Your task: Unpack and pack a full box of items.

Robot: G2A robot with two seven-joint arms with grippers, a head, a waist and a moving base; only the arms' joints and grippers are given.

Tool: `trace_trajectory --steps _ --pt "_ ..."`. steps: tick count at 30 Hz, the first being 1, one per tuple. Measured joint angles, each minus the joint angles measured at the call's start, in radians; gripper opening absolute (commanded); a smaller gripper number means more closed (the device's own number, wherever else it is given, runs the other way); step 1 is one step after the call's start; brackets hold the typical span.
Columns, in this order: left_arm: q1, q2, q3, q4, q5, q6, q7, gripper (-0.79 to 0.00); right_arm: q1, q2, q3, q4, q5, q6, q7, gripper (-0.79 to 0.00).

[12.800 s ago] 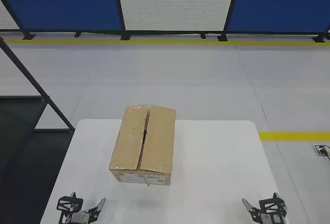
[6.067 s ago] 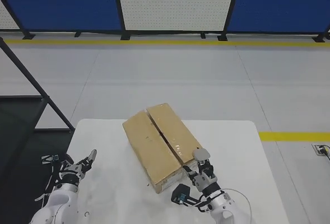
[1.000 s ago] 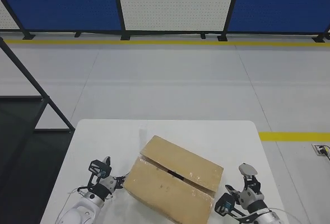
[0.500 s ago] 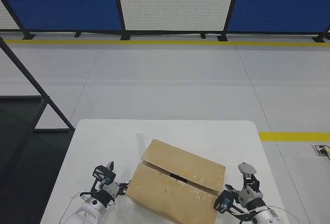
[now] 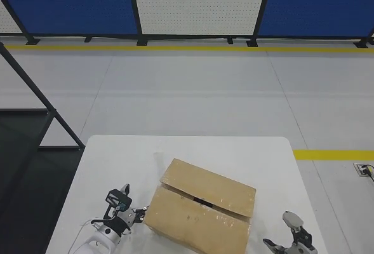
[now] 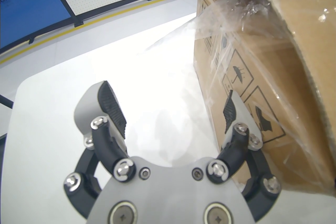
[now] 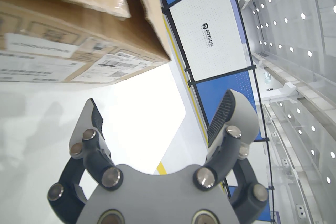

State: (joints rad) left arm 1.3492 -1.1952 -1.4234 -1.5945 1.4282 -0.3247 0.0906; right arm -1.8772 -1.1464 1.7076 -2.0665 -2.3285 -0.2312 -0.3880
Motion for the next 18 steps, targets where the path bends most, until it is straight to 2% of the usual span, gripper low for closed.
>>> trace_trajectory --steps 7,13,18 --pt "-0.011 -0.001 0.020 0.006 0.009 -0.012 0.002 0.000 -0.072 0.002 -0.033 0.023 0.014 0.023 -0.102 0.000" --pt "-0.023 0.000 0.032 0.012 0.023 -0.023 0.006 0.000 -0.080 0.001 -0.110 0.029 -0.009 0.026 -0.116 0.000" --pt "-0.030 0.000 0.036 0.019 0.024 -0.027 0.010 0.000 -0.052 -0.003 -0.163 0.043 0.019 0.031 -0.084 0.000"
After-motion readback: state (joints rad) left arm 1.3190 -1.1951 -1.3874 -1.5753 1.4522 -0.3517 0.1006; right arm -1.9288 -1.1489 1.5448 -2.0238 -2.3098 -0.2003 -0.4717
